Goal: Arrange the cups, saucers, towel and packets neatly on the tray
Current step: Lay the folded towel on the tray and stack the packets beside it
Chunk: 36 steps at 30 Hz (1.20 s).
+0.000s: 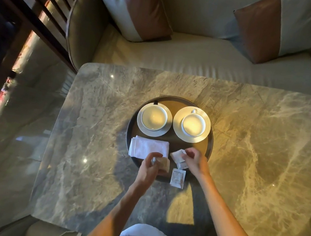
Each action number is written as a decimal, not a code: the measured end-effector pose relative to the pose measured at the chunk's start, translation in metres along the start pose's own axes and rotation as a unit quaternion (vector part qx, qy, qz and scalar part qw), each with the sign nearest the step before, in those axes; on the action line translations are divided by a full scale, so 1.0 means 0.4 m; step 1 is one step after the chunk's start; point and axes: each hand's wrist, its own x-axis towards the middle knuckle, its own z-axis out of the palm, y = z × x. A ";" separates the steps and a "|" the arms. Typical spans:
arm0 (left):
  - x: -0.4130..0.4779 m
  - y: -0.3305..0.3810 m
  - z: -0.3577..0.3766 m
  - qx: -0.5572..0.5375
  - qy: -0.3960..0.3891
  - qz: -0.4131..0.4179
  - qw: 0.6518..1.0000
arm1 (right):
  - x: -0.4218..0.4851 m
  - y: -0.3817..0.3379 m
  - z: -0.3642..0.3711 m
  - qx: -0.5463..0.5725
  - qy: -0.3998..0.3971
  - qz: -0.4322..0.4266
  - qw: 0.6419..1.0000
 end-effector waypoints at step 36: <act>-0.019 0.018 0.020 0.025 -0.065 0.003 0.998 | -0.061 0.028 -0.065 0.111 -0.040 0.014 0.993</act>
